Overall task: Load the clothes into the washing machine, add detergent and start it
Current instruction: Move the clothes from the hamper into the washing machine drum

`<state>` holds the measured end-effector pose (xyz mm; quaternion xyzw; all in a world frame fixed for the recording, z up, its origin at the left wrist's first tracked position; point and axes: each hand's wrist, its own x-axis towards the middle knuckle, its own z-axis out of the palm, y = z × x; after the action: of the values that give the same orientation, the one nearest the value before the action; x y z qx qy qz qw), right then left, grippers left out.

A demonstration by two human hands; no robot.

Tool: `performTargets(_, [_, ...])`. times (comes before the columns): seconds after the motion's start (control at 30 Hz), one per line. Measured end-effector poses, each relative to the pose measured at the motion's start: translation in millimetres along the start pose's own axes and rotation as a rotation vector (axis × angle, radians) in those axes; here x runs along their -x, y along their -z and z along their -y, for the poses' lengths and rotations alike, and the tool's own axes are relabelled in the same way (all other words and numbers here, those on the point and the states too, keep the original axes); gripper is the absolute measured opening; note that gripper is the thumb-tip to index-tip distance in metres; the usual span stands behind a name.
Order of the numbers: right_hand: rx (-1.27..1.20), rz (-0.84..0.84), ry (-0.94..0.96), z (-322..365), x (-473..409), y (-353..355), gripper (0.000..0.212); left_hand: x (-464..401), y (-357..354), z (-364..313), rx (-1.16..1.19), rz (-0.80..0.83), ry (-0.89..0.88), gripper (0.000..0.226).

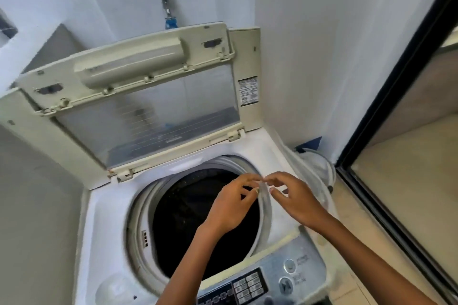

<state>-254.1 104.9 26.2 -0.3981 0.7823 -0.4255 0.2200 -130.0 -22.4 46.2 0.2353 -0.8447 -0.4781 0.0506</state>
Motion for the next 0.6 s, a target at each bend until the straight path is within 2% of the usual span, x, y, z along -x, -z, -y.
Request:
performTargets(0.17, [-0.145,-0.211,-0.099,-32,10,66,0.023,-39,-54,-49,0.049,0.087,-0.088,0.021])
performTargets(0.3, [-0.2,-0.313,-0.223,-90,12,114,0.018,-81,-110,-87,0.091,0.233,-0.119,0.022])
performTargets(0.47, [-0.218,-0.318,-0.453,-182,1,156,0.02,-147,-191,-112,-0.034,0.627,-0.068,0.035])
performTargets(0.53, [-0.198,-0.283,-0.543,-224,-9,167,0.021,-180,-224,-109,-0.133,0.713,-0.001,0.04])
performTargets(0.6, [-0.188,-0.213,-0.623,-261,-20,172,0.015,-212,-251,-98,-0.223,0.723,0.076,0.041])
